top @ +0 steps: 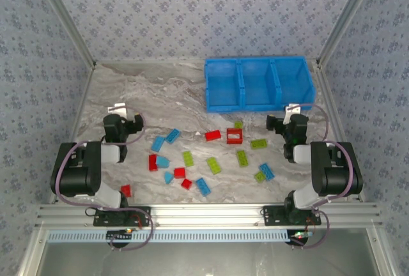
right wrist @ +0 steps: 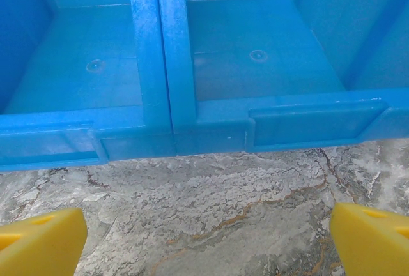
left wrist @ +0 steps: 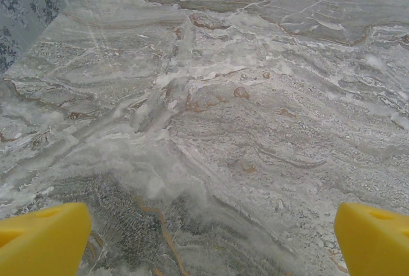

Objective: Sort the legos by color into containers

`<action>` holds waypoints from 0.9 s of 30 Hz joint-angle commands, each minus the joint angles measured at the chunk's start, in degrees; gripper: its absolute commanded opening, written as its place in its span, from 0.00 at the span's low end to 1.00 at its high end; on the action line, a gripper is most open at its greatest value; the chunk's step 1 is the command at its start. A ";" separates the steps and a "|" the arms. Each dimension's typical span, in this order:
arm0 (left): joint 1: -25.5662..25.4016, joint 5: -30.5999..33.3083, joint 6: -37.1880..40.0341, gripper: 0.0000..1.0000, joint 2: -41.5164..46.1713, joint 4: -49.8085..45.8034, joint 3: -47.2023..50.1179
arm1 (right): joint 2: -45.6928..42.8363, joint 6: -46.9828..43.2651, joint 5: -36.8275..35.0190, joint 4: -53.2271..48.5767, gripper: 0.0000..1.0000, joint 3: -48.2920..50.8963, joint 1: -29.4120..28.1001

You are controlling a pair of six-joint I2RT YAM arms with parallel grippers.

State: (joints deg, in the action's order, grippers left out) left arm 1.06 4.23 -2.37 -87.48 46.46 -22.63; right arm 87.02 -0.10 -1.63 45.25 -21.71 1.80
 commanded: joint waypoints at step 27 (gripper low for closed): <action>-18.10 12.54 -30.99 0.98 34.31 -72.36 -45.93 | -21.55 27.55 -6.51 -69.24 0.93 -41.39 2.50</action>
State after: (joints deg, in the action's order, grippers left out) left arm -19.94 20.62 -17.04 -52.73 -5.74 -66.98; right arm 60.51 19.55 -14.06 -4.14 -61.25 2.59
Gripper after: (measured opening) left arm 0.980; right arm 0.936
